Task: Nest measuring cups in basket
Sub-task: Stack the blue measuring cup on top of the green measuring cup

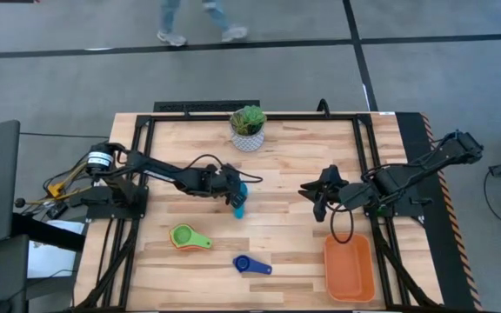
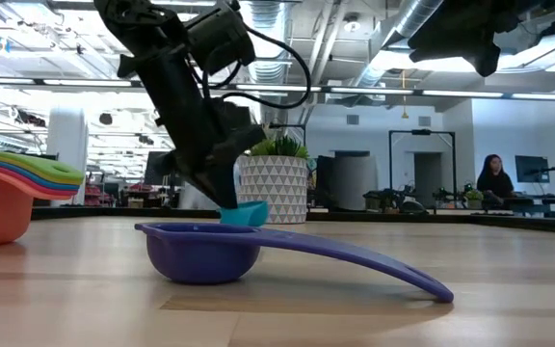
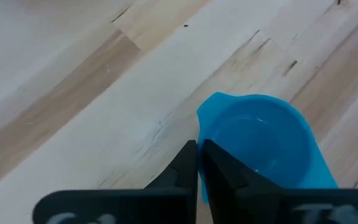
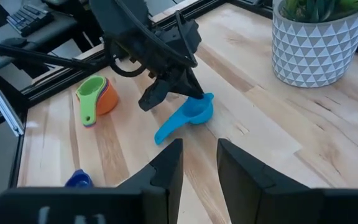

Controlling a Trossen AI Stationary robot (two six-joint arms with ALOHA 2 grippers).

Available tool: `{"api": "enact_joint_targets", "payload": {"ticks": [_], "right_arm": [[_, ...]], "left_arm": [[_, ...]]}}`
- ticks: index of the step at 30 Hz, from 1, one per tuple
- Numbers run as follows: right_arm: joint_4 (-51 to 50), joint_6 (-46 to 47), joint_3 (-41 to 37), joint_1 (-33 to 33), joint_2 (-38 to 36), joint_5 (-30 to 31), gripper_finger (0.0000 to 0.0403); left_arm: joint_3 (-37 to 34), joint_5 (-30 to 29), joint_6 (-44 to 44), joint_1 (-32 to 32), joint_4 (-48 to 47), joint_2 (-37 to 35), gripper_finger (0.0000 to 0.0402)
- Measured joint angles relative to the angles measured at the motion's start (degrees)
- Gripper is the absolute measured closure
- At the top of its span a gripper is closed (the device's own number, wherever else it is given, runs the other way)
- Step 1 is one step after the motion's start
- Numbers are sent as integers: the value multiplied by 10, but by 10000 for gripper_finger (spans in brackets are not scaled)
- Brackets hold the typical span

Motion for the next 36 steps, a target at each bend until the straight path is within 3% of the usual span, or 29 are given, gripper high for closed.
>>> {"api": "enact_joint_targets", "payload": {"ticks": [4,9,23,31,36], "right_arm": [[0,2,0,0,0,0,284],[0,15,0,0,0,2,284],[36,16,0,-3,0,20,284],[36,16,0,-5,0,20,285],[37,16,0,-5,0,20,285]], "left_arm": [[0,-13,-18,-26,-33,-27,400],[0,-71,-89,-93,-127,-81,401],[0,-192,-477,-391,-369,-254,401],[0,-143,-636,-501,-422,-264,401],[0,-122,-691,-541,-449,-264,401]]}}
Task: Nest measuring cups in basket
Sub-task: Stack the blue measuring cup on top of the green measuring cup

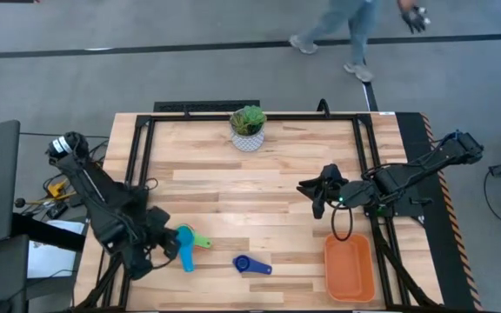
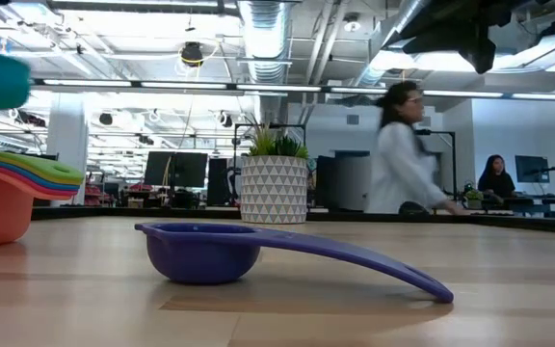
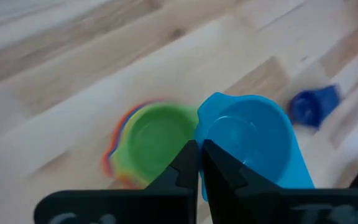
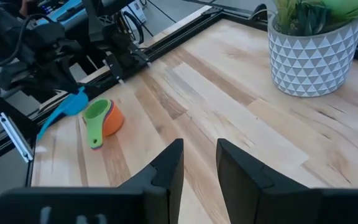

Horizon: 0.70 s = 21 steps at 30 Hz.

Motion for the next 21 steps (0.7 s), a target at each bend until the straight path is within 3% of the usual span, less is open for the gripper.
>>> {"api": "enact_joint_targets", "payload": {"ticks": [6,12,21], "right_arm": [[14,0,0,0,0,0,284],[15,8,0,0,1,1,284],[64,14,-1,-10,65,11,284]], "left_arm": [[0,26,-63,-24,-55,0,401],[-8,53,-102,-27,-48,30,401],[-8,104,-142,-34,-31,82,401]]}}
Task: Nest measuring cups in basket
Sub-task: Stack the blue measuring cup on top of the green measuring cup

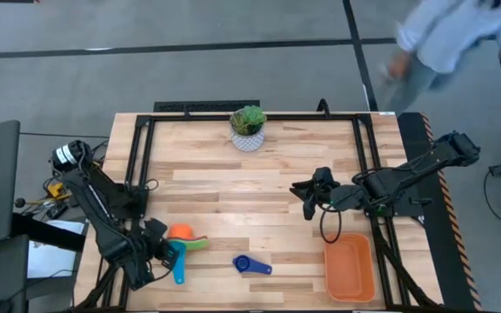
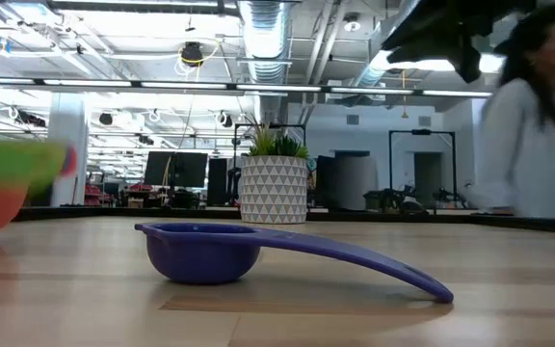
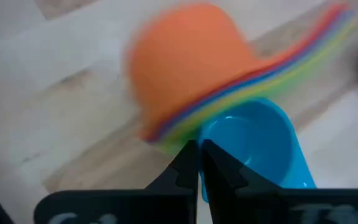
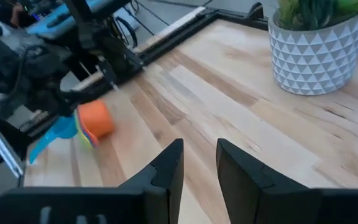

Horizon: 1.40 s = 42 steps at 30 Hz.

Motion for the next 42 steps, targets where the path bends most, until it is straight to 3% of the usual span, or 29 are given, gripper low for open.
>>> {"api": "enact_joint_targets", "payload": {"ticks": [16,29,37,42], "right_arm": [[26,0,0,-17,15,-1,285],[66,-5,1,-17,43,-2,285],[309,-131,1,-34,203,-146,280],[394,-180,15,-48,264,-200,258]], "left_arm": [[1,-17,9,-1,-17,-9,401],[72,-61,57,-1,-150,-10,401],[98,-109,129,-1,-189,-10,401],[97,-109,143,-1,-197,-10,401]]}}
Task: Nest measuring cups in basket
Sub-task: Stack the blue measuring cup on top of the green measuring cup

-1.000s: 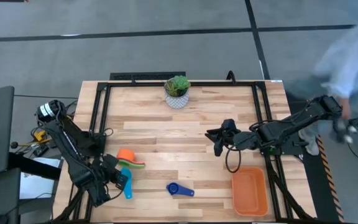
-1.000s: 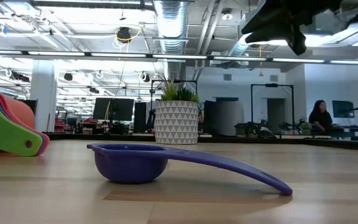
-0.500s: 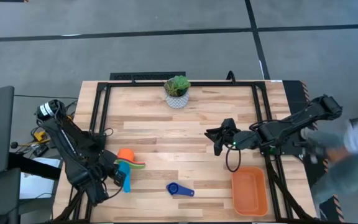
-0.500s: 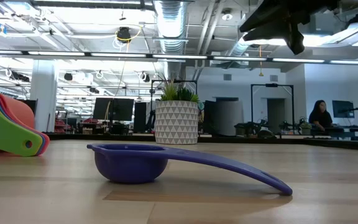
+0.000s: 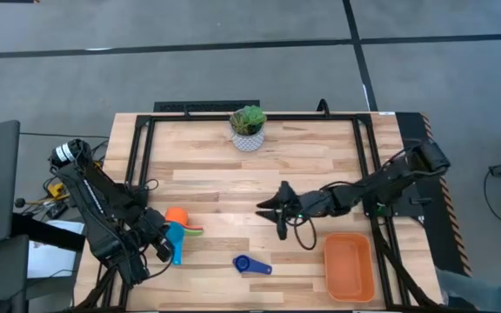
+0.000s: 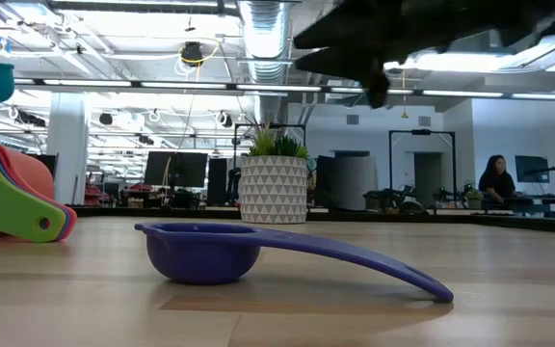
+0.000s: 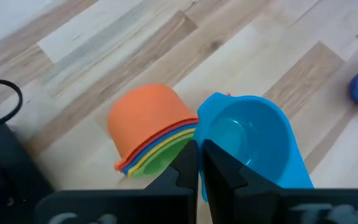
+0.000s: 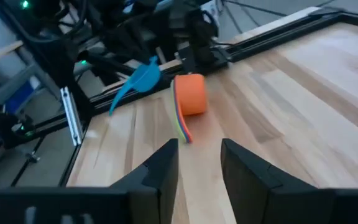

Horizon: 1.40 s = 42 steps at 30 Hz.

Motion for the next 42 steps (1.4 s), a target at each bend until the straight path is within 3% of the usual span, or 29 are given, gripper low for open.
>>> {"api": "enact_joint_targets", "payload": {"ticks": [5,14,28,32,42], "right_arm": [[1,-51,67,-7,80,-40,216],[-13,-139,247,-6,255,-60,151],[-140,-166,518,-52,465,-74,147],[-187,-151,579,-63,508,-111,147],[-228,-151,645,-74,555,-146,132]], "left_arm": [[0,-3,-6,0,-36,0,401],[0,-1,-22,0,-77,0,401],[-1,-1,-14,0,-82,0,402],[-1,0,-11,0,-82,0,402],[-1,0,9,0,-82,0,402]]}}
